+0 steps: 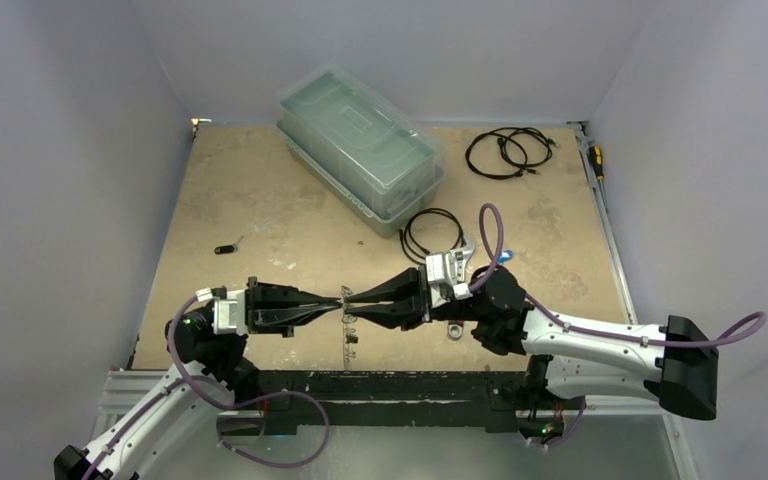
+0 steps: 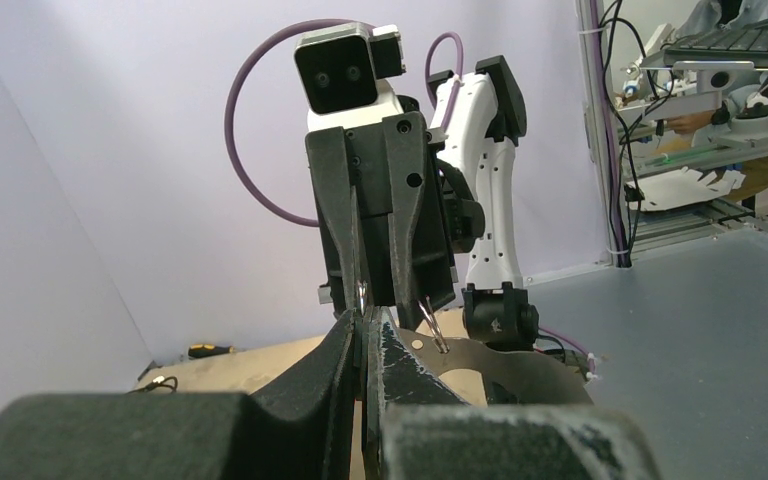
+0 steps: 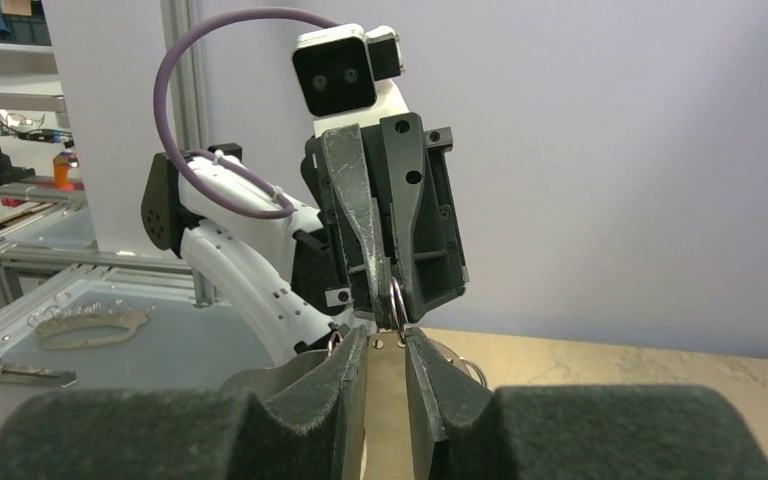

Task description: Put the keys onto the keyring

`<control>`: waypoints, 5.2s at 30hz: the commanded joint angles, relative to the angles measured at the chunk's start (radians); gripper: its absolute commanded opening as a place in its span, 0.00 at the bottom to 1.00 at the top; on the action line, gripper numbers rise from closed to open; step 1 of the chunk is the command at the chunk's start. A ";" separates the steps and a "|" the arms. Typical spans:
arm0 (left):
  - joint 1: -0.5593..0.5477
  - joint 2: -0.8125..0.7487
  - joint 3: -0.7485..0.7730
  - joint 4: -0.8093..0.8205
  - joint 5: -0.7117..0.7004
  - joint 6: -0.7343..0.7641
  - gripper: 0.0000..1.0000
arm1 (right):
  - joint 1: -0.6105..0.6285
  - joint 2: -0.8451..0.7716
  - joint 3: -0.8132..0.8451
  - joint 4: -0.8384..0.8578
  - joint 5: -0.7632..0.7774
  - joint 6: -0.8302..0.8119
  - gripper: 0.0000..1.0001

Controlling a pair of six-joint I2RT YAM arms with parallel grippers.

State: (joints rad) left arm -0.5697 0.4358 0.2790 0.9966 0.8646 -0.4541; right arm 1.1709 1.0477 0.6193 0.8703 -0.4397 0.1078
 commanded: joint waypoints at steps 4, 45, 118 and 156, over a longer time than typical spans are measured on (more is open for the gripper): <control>0.007 0.006 -0.001 0.055 -0.007 -0.015 0.00 | -0.002 0.015 0.048 0.072 -0.020 0.016 0.22; 0.013 -0.161 0.179 -0.764 -0.140 0.494 0.53 | -0.002 0.085 0.613 -1.310 0.275 -0.292 0.00; -0.101 0.131 0.234 -0.691 -0.022 0.382 0.00 | 0.047 -0.117 0.446 -1.048 0.414 -0.330 0.57; -0.100 0.013 0.051 -0.035 -0.003 0.000 0.00 | 0.010 -0.115 0.253 -0.563 -0.046 -0.198 0.28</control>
State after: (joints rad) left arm -0.6647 0.4541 0.3305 0.8913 0.8612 -0.4343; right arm 1.1831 0.9257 0.8413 0.2546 -0.4683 -0.1036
